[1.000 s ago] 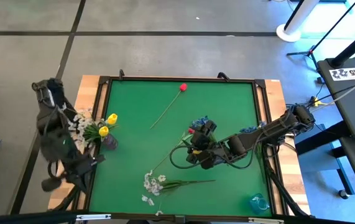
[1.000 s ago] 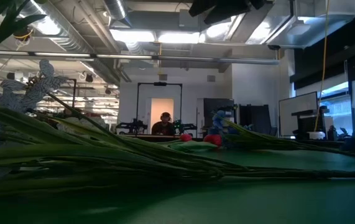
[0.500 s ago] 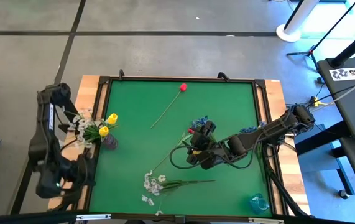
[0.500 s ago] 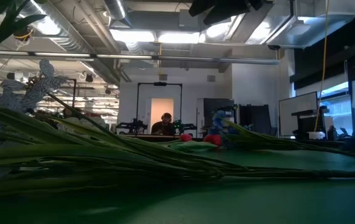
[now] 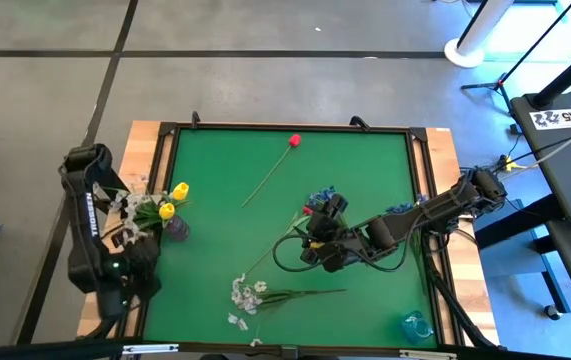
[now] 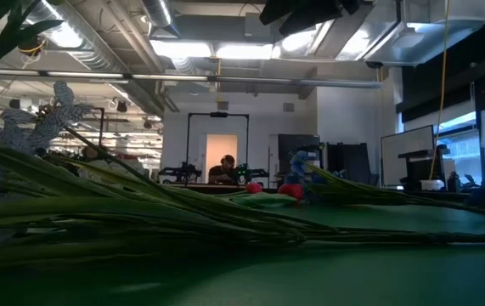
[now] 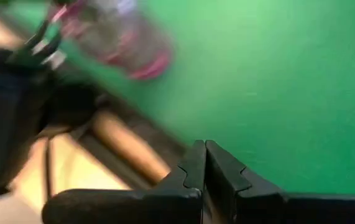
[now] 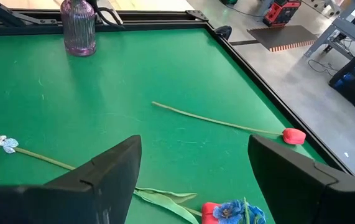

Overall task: Sort flowers into vase by color
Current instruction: Move the purple vase to the top left of the table

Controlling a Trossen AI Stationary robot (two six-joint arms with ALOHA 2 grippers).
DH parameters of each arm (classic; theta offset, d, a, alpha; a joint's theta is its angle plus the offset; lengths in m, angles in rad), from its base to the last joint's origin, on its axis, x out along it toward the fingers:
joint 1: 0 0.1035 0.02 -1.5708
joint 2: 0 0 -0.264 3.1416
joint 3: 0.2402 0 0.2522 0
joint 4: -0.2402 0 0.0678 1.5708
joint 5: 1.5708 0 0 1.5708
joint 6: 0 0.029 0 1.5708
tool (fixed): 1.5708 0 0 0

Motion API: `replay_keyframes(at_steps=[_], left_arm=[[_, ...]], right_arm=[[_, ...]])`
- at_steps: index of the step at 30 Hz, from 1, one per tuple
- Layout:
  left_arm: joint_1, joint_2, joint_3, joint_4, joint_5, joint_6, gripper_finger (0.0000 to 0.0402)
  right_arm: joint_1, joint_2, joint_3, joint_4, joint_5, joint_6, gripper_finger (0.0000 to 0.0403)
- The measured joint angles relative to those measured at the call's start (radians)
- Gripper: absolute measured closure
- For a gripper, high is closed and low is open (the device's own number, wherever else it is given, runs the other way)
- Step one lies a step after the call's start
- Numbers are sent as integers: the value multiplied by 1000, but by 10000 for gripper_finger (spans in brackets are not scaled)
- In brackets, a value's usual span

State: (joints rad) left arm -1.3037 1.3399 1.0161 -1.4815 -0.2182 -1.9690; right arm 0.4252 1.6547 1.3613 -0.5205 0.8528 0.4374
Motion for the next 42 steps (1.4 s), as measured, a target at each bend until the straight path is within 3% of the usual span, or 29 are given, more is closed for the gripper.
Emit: replay_keyframes(at_steps=[8,12,18,36,42], left_arm=[[88,0,-156,13,135,-41,399],[129,0,-228,42,154,-17,399],[181,0,-306,113,100,46,399],[390,5,-300,99,-56,305,399],[506,5,-300,143,-149,450,399]], right_arm=[[0,0,0,0,0,0,109],[0,0,0,0,0,0,109],[0,0,0,0,0,0,109],[0,0,0,1,0,0,109],[0,25,1,10,-84,-54,109]])
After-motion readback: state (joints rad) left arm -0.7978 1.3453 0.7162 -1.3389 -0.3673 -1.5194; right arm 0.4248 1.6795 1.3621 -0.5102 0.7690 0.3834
